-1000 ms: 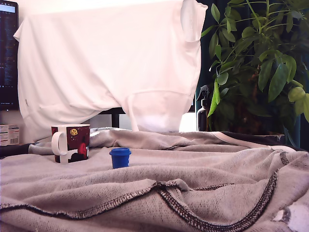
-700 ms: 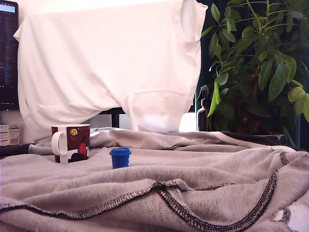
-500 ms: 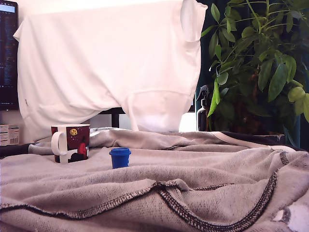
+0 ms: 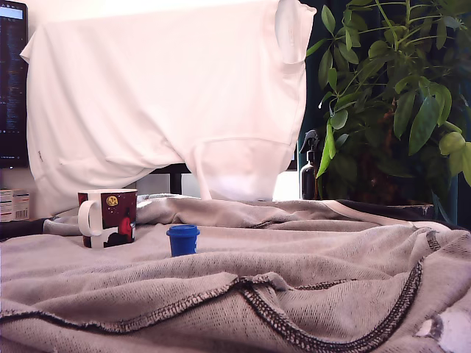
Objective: Pick the blue coffee capsule and place it inside the red coffee cup
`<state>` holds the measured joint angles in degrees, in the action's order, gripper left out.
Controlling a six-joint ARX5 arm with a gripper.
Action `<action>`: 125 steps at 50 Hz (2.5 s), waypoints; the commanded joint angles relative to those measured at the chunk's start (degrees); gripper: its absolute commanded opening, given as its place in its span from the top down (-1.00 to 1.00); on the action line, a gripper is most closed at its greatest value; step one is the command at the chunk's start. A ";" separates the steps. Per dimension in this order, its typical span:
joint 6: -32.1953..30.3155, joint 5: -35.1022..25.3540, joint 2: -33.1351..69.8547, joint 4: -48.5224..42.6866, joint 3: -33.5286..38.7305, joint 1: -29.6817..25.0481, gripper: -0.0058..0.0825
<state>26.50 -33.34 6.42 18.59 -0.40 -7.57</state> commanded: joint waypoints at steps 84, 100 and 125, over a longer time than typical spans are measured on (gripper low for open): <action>-30.27 5.29 87.95 20.68 -29.57 -19.47 -0.76; -31.50 5.31 96.54 18.51 -35.74 -19.69 -0.76; -31.47 5.66 97.50 4.96 -42.51 -19.78 0.50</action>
<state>-4.71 -27.53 103.37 23.75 -42.30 -27.00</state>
